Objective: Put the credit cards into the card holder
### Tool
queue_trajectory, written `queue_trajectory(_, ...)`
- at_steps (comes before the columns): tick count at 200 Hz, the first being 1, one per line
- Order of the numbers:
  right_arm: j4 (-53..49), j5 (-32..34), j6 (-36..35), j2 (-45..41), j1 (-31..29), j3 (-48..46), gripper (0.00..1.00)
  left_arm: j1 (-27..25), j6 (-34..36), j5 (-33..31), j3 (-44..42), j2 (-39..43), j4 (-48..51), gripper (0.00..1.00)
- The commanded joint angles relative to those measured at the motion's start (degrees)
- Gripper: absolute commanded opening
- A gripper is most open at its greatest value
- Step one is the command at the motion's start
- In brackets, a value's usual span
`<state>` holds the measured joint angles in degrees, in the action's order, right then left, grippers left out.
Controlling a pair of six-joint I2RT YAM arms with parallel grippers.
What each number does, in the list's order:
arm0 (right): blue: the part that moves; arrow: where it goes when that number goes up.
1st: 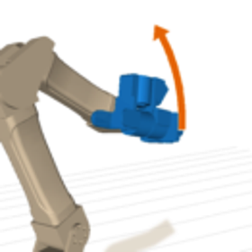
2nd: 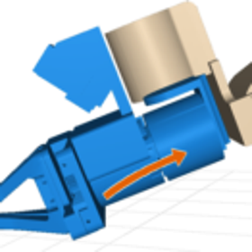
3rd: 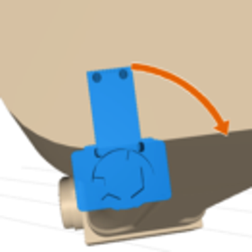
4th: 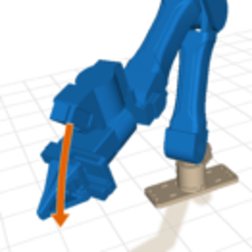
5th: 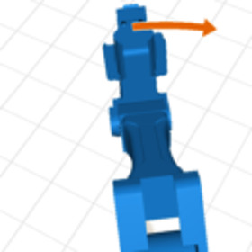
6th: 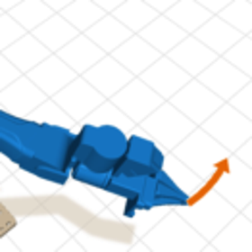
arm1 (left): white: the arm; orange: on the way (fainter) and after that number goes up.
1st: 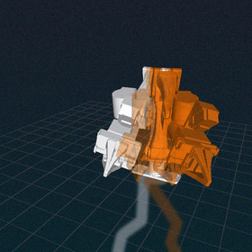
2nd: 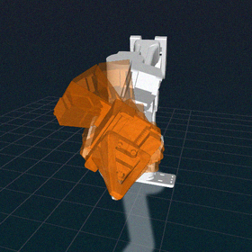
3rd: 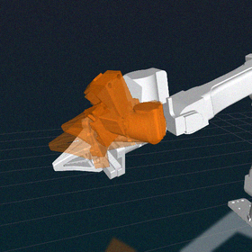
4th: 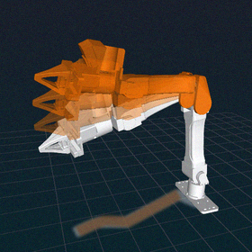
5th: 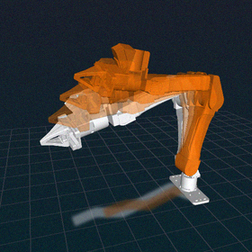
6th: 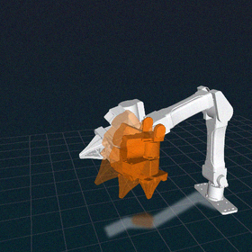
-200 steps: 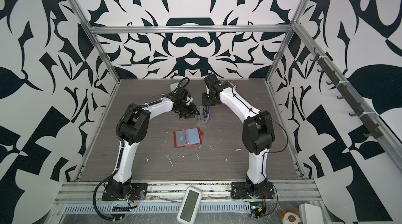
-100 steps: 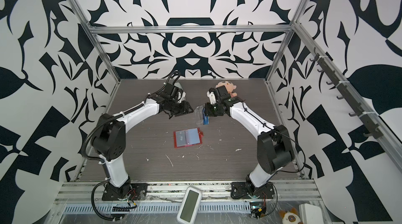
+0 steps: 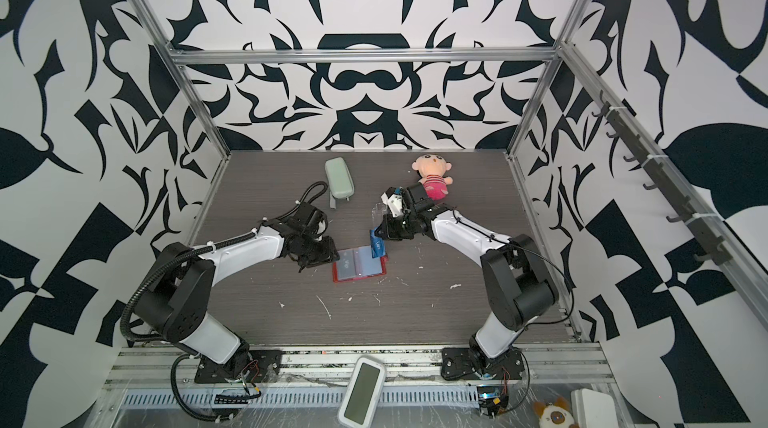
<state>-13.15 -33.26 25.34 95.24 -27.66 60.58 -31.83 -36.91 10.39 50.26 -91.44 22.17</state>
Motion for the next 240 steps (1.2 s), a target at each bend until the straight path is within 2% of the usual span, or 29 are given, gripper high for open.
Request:
queue_trajectory(1, 4.4, -1.6, 1.8, 1.9, -1.3, 1.0, 0.00, 0.2, -2.5, -0.1, -2.0, 1.3, -4.1, 0.42)
queue_trajectory(107, 8.0, -1.3, 3.7, 9.5, -4.1, 1.9, 0.00, 0.2, -6.0, 3.7, -6.2, -2.6, -11.6, 0.31)
queue_trajectory(179, 11.1, -1.5, 5.7, 10.6, -4.3, 1.0, 0.00, 0.2, -7.0, 3.8, -7.0, -2.9, -12.9, 0.00)
queue_trajectory(240, 12.5, 0.7, 9.0, 10.5, -4.3, -0.7, 0.00, 0.2, -7.8, 3.2, -7.9, -2.0, -12.4, 0.00)
